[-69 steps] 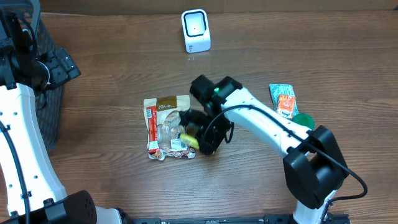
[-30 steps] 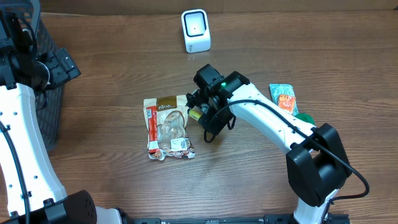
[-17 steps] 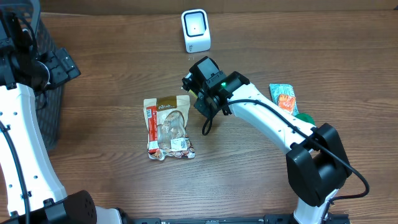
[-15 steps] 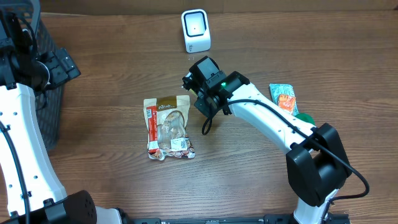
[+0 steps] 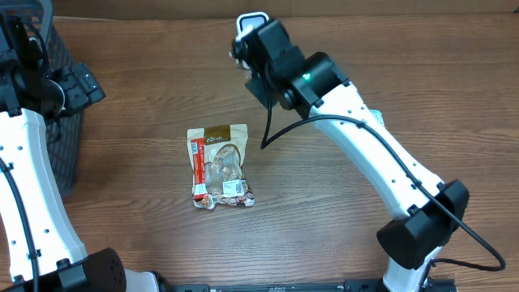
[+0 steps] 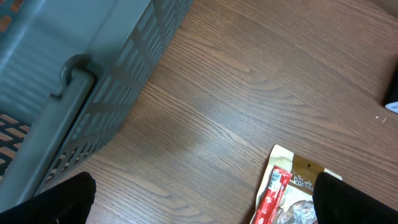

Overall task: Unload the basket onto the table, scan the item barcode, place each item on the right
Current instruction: 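Carry the yellow tube up to the scanner with the right gripper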

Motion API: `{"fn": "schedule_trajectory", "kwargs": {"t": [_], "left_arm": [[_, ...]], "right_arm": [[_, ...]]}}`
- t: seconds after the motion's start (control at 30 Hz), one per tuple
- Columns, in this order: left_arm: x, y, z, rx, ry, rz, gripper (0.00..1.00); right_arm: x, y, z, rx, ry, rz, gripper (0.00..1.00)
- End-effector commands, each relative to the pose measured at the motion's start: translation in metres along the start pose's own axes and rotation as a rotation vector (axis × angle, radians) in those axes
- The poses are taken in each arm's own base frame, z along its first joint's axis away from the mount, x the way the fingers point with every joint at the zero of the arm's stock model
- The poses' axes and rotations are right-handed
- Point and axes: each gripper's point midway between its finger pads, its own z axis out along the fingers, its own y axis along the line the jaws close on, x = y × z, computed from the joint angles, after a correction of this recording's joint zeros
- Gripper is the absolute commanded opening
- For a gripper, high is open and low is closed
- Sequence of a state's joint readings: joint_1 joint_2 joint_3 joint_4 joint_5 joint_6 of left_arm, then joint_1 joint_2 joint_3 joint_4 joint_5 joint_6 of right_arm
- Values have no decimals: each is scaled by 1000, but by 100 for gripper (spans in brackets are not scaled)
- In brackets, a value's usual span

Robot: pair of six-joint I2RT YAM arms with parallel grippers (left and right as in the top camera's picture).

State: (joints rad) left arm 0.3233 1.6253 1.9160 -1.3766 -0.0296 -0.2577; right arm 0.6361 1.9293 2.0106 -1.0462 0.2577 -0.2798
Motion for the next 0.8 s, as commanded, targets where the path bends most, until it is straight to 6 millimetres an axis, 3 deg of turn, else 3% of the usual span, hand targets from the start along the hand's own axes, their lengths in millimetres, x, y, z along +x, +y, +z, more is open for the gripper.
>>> {"fn": "schedule_trajectory", "kwargs": {"t": [0.0, 0.43, 0.77], "left_arm": [[-4, -1, -6, 8, -19, 6, 100], [-4, -1, -6, 8, -19, 6, 100], [-4, -1, -6, 8, -19, 6, 100]], "right_arm": [[-18, -19, -17, 68, -69, 39, 3], [-65, -45, 31, 265, -220, 26, 3], [-50, -51, 81, 277, -169, 24, 3]]}}
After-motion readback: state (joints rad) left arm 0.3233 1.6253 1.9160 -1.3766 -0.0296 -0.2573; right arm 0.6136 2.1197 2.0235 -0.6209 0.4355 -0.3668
